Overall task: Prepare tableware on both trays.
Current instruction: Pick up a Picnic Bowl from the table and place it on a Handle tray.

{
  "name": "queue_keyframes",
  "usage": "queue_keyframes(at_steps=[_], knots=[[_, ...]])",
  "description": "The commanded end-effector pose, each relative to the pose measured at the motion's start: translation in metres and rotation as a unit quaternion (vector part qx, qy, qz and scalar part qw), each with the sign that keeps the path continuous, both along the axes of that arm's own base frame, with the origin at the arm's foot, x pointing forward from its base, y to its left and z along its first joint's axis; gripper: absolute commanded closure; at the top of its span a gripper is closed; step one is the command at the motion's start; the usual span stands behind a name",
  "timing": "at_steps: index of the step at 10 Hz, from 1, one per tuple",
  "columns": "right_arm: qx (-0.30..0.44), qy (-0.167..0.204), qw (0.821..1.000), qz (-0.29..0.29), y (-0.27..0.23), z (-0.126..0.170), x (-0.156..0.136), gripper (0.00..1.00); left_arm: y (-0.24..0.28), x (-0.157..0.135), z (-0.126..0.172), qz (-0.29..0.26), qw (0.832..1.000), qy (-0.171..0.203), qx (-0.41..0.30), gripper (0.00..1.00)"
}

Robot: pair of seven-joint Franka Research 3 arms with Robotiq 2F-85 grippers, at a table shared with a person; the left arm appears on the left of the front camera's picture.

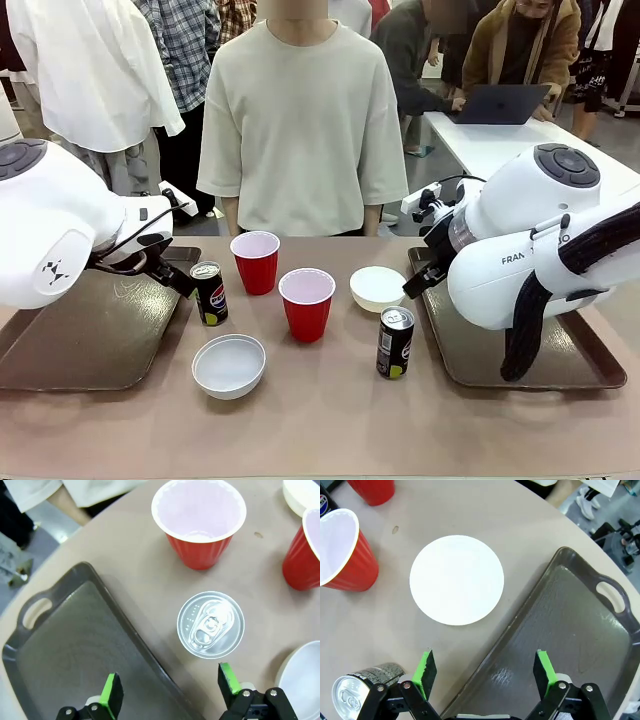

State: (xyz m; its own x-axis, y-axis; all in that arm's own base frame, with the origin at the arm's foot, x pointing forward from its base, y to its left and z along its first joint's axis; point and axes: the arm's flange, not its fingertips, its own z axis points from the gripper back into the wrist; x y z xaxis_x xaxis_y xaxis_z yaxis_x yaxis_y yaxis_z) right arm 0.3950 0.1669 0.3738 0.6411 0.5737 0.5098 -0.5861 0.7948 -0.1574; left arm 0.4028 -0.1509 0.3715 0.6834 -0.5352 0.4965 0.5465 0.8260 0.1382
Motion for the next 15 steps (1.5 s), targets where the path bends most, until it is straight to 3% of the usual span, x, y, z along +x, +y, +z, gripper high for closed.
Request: queue_keyframes(at_steps=[1, 8, 9, 11, 12, 14, 15], knots=[[0.000, 0.000, 1.000, 0.000, 0.000, 0.000, 0.000, 0.00, 0.000, 0.000, 0.000, 0.000, 1.000, 0.000, 0.000, 0.00], [0.000, 0.000, 1.000, 0.000, 0.000, 0.000, 0.000, 0.00, 0.000, 0.000, 0.000, 0.000, 1.000, 0.000, 0.000, 0.00], [-0.004, 0.024, 1.000, -0.017, 0.004, 0.018, -0.001, 0.00, -0.005, 0.001, 0.016, 0.034, 0.999, 0.034, 0.012, 0.00], [-0.018, 0.029, 0.998, -0.061, -0.003, 0.080, -0.030, 0.00, -0.018, -0.019, 0.072, 0.043, 0.996, 0.046, 0.055, 0.00], [-0.010, 0.031, 0.996, -0.078, -0.011, 0.109, -0.048, 0.00, -0.018, -0.032, 0.099, 0.051, 0.995, 0.076, 0.048, 0.00], [-0.001, 0.067, 0.994, -0.085, -0.026, 0.140, -0.082, 0.00, -0.017, -0.053, 0.127, 0.049, 0.989, 0.132, 0.037, 0.00], [-0.027, 0.080, 0.993, -0.084, -0.028, 0.141, -0.096, 0.00, -0.014, -0.060, 0.135, 0.049, 0.989, 0.139, 0.024, 0.00]])
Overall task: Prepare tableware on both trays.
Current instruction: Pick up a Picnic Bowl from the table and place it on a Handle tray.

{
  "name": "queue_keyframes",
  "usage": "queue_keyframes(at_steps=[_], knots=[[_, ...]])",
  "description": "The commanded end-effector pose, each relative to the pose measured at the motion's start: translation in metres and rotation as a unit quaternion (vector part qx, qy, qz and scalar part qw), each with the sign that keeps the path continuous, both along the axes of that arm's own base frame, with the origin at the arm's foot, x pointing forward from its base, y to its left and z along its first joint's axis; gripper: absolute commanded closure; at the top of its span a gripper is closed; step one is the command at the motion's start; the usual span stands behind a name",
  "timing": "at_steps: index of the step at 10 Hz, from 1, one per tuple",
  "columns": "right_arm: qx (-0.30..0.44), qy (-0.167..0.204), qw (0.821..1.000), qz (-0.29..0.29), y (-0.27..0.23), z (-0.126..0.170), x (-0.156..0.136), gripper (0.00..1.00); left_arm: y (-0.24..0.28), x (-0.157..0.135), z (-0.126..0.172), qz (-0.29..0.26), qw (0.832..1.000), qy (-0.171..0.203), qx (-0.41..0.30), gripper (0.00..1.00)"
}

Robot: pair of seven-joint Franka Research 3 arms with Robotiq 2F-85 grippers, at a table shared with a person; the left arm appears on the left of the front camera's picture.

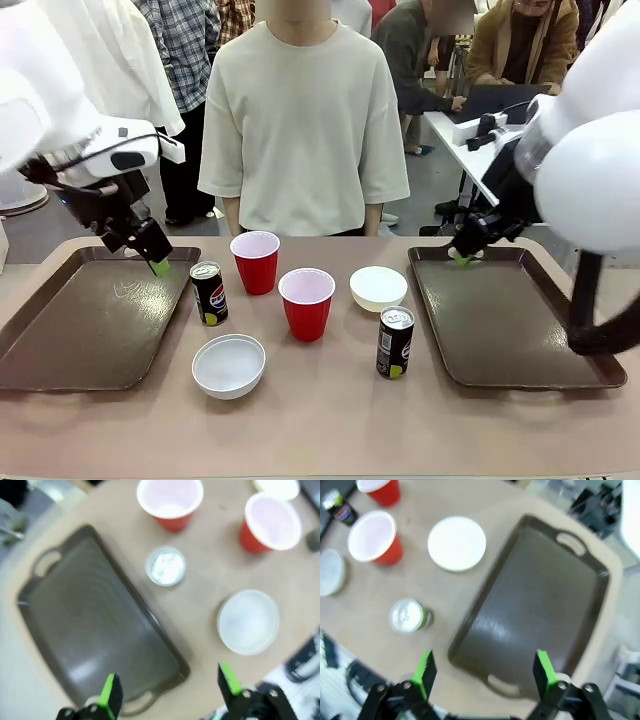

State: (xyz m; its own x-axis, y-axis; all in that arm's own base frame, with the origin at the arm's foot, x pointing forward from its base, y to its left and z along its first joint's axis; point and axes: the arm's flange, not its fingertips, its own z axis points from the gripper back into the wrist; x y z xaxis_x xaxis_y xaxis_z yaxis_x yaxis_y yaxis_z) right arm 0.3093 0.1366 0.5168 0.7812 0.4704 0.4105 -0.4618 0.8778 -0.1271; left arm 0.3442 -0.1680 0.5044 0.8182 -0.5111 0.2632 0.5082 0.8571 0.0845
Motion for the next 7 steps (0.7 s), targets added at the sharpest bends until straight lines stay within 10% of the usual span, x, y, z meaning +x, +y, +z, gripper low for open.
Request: queue_keyframes(at_steps=[1, 3, 4, 7], knots=[[0.009, -0.016, 1.000, 0.004, 0.006, -0.014, 0.020, 0.00, 0.002, 0.012, -0.015, -0.003, 1.000, -0.021, 0.009, 0.00], [-0.001, -0.001, 1.000, -0.001, -0.002, 0.005, -0.005, 0.00, 0.002, 0.012, -0.015, -0.003, 1.000, -0.021, 0.009, 0.00], [0.070, 0.033, 0.993, 0.087, 0.003, -0.009, 0.008, 0.00, 0.000, 0.001, -0.001, -0.001, 1.000, -0.003, 0.001, 0.00], [0.341, 0.163, 0.913, 0.156, -0.045, 0.008, 0.007, 0.00, 0.040, -0.022, 0.024, -0.113, 0.953, 0.030, -0.281, 0.00]])
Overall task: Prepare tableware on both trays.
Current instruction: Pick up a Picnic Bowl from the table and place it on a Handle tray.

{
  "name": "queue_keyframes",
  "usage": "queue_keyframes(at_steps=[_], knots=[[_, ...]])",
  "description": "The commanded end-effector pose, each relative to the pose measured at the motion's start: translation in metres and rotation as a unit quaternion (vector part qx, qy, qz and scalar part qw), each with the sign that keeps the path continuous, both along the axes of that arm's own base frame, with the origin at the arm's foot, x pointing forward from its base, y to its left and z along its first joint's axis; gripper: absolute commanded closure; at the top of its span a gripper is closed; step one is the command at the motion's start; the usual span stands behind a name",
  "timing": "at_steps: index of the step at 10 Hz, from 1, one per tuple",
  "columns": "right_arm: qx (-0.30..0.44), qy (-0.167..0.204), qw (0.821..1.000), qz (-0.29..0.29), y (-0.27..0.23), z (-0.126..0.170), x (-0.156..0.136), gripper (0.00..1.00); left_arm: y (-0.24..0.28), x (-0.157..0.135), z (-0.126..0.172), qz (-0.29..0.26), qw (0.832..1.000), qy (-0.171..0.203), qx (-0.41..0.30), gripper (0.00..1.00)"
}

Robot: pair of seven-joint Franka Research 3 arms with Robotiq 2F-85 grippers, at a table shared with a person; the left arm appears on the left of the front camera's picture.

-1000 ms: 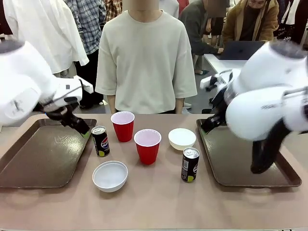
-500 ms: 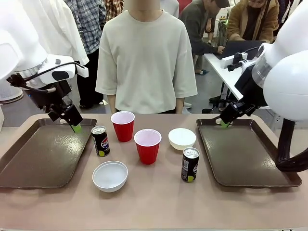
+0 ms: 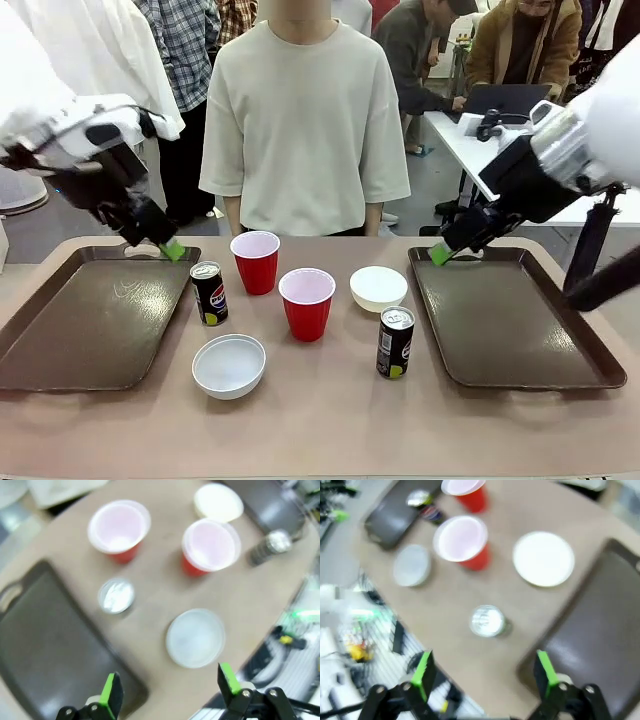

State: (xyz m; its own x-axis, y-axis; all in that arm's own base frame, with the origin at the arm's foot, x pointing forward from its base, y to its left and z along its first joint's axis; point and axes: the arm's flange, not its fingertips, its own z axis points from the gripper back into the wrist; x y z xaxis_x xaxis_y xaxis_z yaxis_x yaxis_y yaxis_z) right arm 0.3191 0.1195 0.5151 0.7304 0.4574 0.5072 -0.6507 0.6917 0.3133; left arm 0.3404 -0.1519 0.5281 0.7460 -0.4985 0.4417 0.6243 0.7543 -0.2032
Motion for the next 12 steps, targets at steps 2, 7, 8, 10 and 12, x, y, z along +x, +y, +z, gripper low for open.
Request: queue_keyframes(at_steps=[2, 7, 8, 10, 12], knots=[[0.249, 0.143, 0.957, 0.047, -0.077, -0.002, -0.004, 0.00, 0.069, -0.038, 0.002, -0.086, 0.967, 0.052, -0.234, 0.00], [0.328, 0.229, 0.916, -0.020, -0.124, -0.066, 0.009, 0.00, 0.152, -0.055, -0.038, 0.008, 0.940, 0.128, -0.316, 0.00], [0.319, 0.233, 0.918, -0.028, -0.117, -0.068, 0.009, 0.00, 0.166, -0.050, -0.038, 0.041, 0.940, 0.143, -0.308, 0.00], [0.311, 0.239, 0.919, -0.032, -0.114, -0.070, 0.015, 0.00, 0.171, -0.037, -0.053, 0.081, 0.932, 0.155, -0.316, 0.00], [0.298, 0.233, 0.925, -0.030, -0.112, -0.069, 0.019, 0.00, 0.171, -0.025, -0.056, 0.095, 0.942, 0.124, -0.298, 0.00]])
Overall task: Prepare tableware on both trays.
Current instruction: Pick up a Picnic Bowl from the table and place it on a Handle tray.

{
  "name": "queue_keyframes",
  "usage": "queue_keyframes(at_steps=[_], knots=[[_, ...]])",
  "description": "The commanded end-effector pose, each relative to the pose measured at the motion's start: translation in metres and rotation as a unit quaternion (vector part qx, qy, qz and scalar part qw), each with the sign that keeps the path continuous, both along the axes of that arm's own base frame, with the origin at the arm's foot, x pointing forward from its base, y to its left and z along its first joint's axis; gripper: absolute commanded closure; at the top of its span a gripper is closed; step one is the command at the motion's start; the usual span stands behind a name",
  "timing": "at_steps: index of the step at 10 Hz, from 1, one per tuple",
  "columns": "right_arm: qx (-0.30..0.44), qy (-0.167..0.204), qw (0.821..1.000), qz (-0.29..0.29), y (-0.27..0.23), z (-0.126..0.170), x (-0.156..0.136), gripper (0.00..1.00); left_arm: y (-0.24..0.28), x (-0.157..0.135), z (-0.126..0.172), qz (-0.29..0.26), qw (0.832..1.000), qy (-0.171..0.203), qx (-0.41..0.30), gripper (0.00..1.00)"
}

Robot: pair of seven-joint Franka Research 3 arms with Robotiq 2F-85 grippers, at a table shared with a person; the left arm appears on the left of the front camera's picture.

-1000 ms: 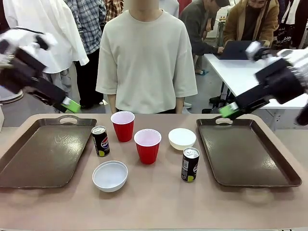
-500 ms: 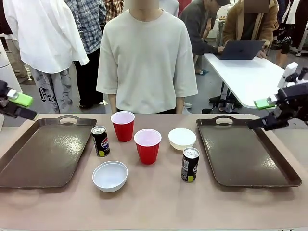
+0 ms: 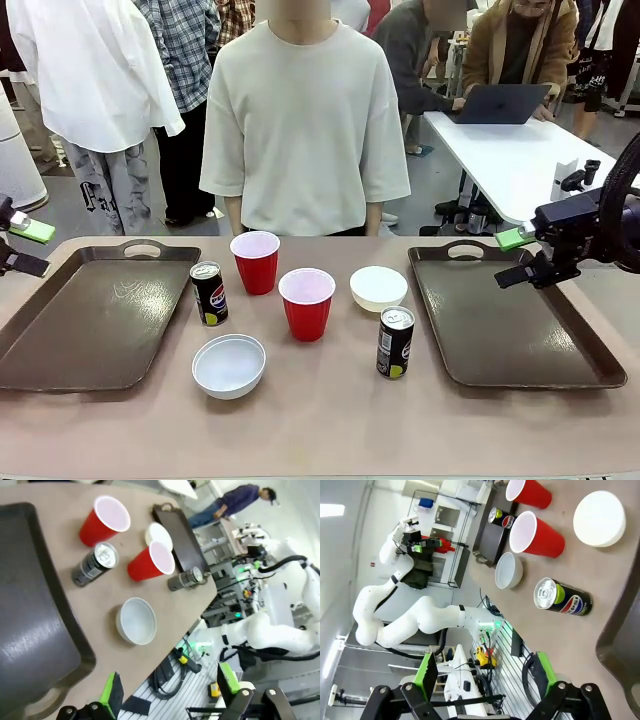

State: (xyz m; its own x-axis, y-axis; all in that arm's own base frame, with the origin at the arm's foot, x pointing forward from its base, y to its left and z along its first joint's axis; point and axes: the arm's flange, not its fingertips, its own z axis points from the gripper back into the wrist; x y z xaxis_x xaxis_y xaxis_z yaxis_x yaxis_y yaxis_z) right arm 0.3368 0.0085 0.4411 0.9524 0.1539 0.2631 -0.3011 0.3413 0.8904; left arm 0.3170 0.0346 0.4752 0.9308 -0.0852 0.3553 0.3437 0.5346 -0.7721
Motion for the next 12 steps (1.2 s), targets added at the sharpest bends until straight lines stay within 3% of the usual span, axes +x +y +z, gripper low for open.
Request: queue_keyframes(at_steps=[1, 12], knots=[[0.007, 0.003, 1.000, -0.002, -0.0025, -0.0025, -0.0008, 0.00, 0.0022, -0.0045, 0.0015, -0.008, 1.000, 0.002, -0.009, 0.00], [0.007, 0.003, 1.000, -0.002, -0.0025, -0.0025, -0.0008, 0.00, 0.0022, -0.0045, 0.0015, -0.008, 1.000, 0.002, -0.009, 0.00]])
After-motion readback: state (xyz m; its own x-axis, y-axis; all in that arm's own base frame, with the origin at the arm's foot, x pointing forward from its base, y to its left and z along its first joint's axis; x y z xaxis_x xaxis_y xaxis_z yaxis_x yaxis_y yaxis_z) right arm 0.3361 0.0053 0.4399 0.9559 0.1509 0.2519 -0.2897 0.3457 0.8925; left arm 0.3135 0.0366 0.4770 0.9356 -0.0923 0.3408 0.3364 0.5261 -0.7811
